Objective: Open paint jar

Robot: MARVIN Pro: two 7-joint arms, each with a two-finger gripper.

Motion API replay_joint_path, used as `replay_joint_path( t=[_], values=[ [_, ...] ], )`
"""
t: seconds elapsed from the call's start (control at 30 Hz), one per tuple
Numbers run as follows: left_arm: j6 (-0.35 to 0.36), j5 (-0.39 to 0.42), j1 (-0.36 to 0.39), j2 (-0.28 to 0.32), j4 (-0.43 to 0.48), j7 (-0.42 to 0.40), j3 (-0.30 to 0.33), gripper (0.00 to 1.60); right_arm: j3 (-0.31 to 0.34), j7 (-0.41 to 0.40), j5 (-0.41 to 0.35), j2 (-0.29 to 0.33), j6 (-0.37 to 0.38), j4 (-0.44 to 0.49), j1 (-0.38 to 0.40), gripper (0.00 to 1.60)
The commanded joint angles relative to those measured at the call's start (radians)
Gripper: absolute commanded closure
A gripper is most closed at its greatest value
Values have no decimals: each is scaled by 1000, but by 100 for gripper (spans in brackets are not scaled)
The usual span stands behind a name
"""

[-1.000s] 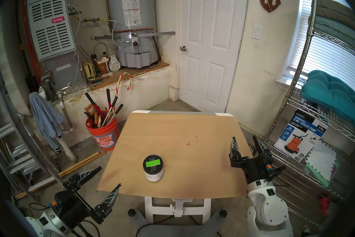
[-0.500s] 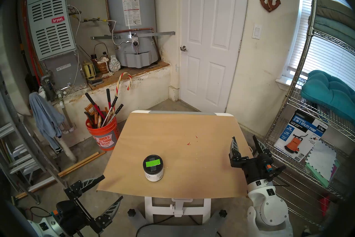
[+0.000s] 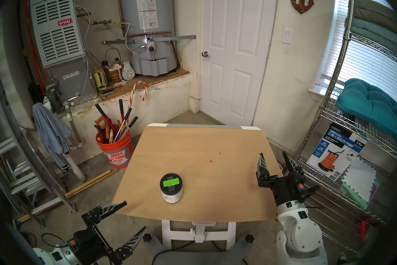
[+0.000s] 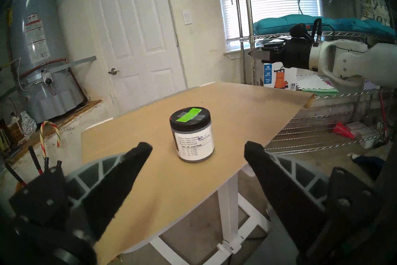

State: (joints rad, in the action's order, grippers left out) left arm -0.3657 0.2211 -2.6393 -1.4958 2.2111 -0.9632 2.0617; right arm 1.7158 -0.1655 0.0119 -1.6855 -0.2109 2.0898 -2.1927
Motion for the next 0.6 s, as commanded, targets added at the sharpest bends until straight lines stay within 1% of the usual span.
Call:
replay_joint_path(
  t=[0.0, 0.1, 0.43, 0.57],
  values=[
    [9, -15, 45, 11, -4, 11, -16, 0, -1, -1, 1, 1, -4, 21, 1, 0],
    [13, -21, 53, 13, -5, 13, -21, 0, -1, -1, 1, 1, -4, 21, 1, 0],
    [48, -48, 155, 41, -47, 25, -84, 0, -1, -1, 1, 1, -4, 21, 2, 0],
    [57, -59, 181, 44, -59, 32, -101, 0, -1, -1, 1, 1, -4, 21, 2, 0]
  ],
)
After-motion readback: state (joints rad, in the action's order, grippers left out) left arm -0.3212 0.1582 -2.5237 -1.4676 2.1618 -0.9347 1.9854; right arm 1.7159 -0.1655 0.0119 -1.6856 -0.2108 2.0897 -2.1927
